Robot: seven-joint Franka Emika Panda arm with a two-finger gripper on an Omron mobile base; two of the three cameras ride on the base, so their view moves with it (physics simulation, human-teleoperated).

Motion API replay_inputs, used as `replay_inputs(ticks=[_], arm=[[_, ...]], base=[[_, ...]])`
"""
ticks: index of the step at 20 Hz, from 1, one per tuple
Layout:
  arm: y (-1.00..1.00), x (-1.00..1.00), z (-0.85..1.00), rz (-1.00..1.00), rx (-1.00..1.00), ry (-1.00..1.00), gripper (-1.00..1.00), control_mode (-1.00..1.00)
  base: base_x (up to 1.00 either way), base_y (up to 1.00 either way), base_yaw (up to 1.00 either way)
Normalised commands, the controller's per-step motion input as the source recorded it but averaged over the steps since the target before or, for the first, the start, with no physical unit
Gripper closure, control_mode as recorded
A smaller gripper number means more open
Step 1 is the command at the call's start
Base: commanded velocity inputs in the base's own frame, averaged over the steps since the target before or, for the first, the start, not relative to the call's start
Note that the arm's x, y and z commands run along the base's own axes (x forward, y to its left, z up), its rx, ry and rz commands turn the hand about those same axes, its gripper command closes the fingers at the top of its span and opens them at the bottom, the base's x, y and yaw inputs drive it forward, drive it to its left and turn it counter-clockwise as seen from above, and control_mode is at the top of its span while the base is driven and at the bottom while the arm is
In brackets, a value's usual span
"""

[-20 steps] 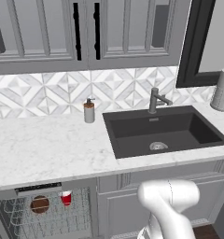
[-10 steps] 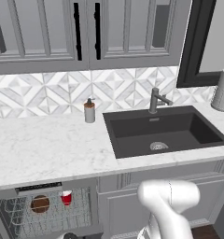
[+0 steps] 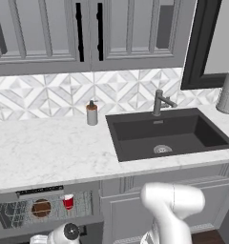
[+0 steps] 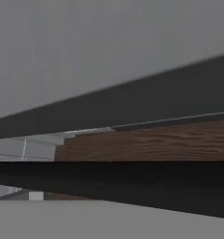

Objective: Pick up the cup and bowl from the counter, place them in the dishwasher, and close the dishwasher door.

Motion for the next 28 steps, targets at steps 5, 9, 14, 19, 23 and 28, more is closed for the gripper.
replay_inputs(ticks=[5, 9, 14, 19, 23, 28], arm=[[-0.20, 1.00, 0.00, 0.00, 0.00, -0.07, -1.00, -1.00], [-0.15, 0.92, -0.02, 0.00, 0.00, -0.03, -1.00, -1.00], [-0.19, 0.98, -0.19, 0.00, 0.00, 0.00, -1.00, -1.00], [-0.18, 0.81, -0.29, 0.00, 0.00, 0.00, -1.00, -1.00], [-0.16, 0.75, -0.27, 0.00, 0.00, 0.00, -1.00, -1.00], [0.00, 0.15, -0.13, 0.00, 0.00, 0.00, -1.00, -1.00]], base=[[0.00, 0.00, 0.00], [0.00, 0.00, 0.00], [0.00, 0.00, 0.00], [0.00, 0.00, 0.00], [0.00, 0.00, 0.00], [0.00, 0.00, 0.00]])
